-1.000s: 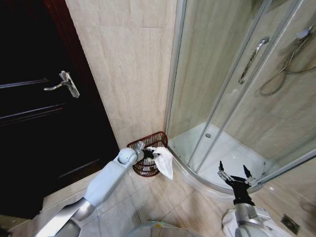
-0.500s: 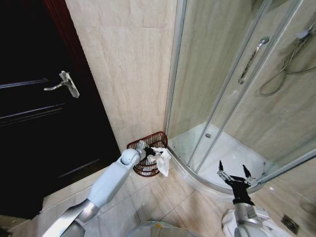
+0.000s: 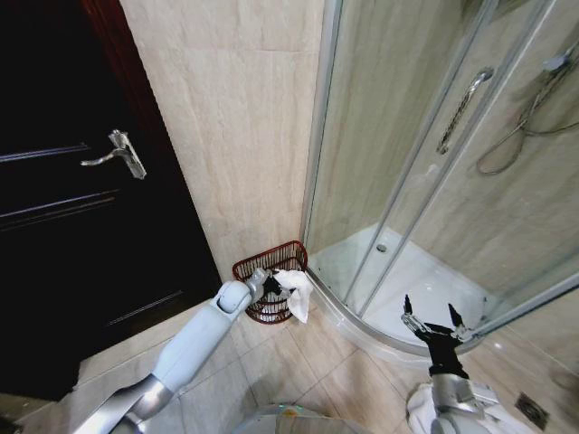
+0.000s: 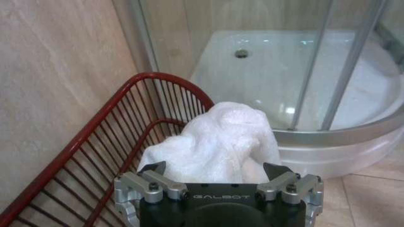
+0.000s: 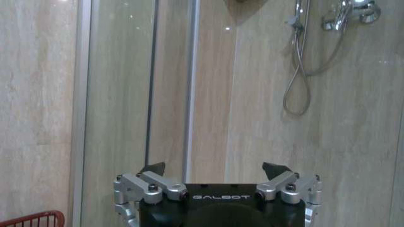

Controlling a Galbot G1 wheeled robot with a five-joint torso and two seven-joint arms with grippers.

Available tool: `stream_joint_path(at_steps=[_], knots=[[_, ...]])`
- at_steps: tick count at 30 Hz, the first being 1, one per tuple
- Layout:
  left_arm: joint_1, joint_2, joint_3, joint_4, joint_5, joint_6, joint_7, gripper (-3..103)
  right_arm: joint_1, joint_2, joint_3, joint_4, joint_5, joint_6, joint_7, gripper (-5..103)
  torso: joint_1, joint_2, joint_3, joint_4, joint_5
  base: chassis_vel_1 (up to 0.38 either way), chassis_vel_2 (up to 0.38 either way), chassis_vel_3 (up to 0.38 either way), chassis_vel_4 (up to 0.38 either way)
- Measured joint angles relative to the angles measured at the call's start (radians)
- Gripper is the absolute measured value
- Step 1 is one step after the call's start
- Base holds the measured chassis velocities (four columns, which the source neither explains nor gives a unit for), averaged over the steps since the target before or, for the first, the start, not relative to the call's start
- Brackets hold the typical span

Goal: Discard the used towel into the hamper.

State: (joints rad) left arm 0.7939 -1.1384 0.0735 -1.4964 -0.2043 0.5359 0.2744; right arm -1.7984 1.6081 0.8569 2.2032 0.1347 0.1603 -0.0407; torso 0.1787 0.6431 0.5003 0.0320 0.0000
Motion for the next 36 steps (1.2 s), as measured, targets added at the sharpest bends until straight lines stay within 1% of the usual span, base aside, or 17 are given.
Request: stream_joint_path(at_steps=[3,5,6,8,10,11,12,13,15,16,18,21,23,24,27,31,36], knots=[[0.000,-0.007,0.007,0.000,-0.007,-0.007,-0.015,100,-0.004,0.000,-0.001,0.006,-0.002,-0.001,0.000,100,0.000,0.000,0.000,-0.0002,-0.0002,0.000,0.000,0.000,0.000],[-0.001,-0.013,0.017,0.015,-0.006,-0.024,-0.032,100,-0.002,0.000,-0.007,0.002,-0.013,-0.001,0.000,100,0.000,0.000,0.000,-0.0001,0.0000,0.000,0.000,0.000,0.000],[-0.007,-0.019,0.022,0.033,-0.002,-0.043,-0.040,100,0.002,0.000,-0.013,-0.002,-0.025,-0.001,-0.001,100,0.000,0.000,0.000,0.0001,-0.0001,0.000,0.000,0.000,0.000],[-0.010,-0.022,0.024,0.039,0.000,-0.049,-0.040,100,0.004,0.000,-0.016,-0.004,-0.030,-0.001,-0.001,100,0.000,0.000,0.000,0.0001,-0.0001,0.000,0.000,0.000,0.000],[-0.021,-0.032,0.030,0.059,0.012,-0.069,-0.045,100,0.012,0.000,-0.022,-0.006,-0.042,-0.011,-0.004,100,0.000,0.000,0.000,-0.0001,0.0000,0.000,0.000,0.000,0.000],[-0.025,-0.038,0.034,0.074,0.020,-0.099,-0.057,100,0.019,0.000,-0.025,-0.007,-0.046,-0.017,-0.006,100,0.000,0.000,0.000,0.0000,-0.0001,0.000,0.000,0.000,0.000],[-0.025,-0.038,0.034,0.074,0.020,-0.099,-0.057,100,0.019,0.000,-0.025,-0.007,-0.046,-0.017,-0.006,100,0.000,0.000,0.000,0.0000,-0.0001,0.000,0.000,0.000,0.000],[-0.027,-0.041,0.035,0.081,0.025,-0.116,-0.065,100,0.022,0.000,-0.026,-0.008,-0.048,-0.019,-0.006,100,0.000,0.000,0.000,0.0000,0.0000,0.000,0.000,0.000,0.000],[-0.035,-0.056,0.040,0.113,0.052,-0.175,-0.108,100,0.030,0.000,-0.029,-0.013,-0.053,-0.025,-0.008,100,0.000,0.000,0.000,0.0000,0.0000,0.000,0.000,0.000,0.000],[-0.040,-0.060,0.044,0.122,0.067,-0.187,-0.117,100,0.031,0.000,-0.030,-0.015,-0.053,-0.027,-0.008,100,0.000,0.000,0.000,0.0000,-0.0001,0.000,0.000,0.000,0.000],[-0.042,-0.060,0.046,0.125,0.074,-0.190,-0.119,100,0.032,0.000,-0.030,-0.015,-0.053,-0.027,-0.008,100,0.000,0.000,0.000,-0.0001,0.0000,0.000,0.000,0.000,0.000],[-0.050,-0.062,0.061,0.138,0.105,-0.202,-0.120,100,0.032,0.000,-0.029,-0.015,-0.052,-0.029,-0.008,100,0.000,0.000,0.000,0.0001,0.0000,0.000,0.000,0.000,0.000],[-0.063,-0.079,0.069,0.161,0.147,-0.215,-0.119,100,0.031,0.000,-0.025,-0.016,-0.048,-0.029,-0.008,100,0.000,0.000,0.000,0.0001,0.0000,0.000,0.000,0.000,0.000],[-0.063,-0.079,0.069,0.161,0.147,-0.215,-0.119,100,0.031,0.000,-0.025,-0.016,-0.048,-0.029,-0.008,100,0.000,0.000,0.000,0.0001,0.0000,0.000,0.000,0.000,0.000],[-0.074,-0.094,0.082,0.171,0.207,-0.237,-0.123,100,0.024,0.000,-0.014,-0.028,-0.028,-0.020,-0.008,100,0.000,0.000,0.000,-0.0002,0.0000,0.000,0.000,0.000,0.000],[-0.084,-0.090,0.103,0.175,0.224,-0.243,-0.114,100,0.024,0.000,-0.009,-0.044,-0.018,-0.010,-0.004,100,0.000,0.000,0.000,-0.0001,0.0001,0.000,0.000,0.000,0.000],[-0.087,-0.099,0.106,0.186,0.217,-0.242,-0.111,100,0.030,0.000,-0.009,-0.056,-0.017,-0.007,-0.002,100,0.000,0.000,0.000,0.0000,0.0000,0.000,0.000,0.000,0.000]])
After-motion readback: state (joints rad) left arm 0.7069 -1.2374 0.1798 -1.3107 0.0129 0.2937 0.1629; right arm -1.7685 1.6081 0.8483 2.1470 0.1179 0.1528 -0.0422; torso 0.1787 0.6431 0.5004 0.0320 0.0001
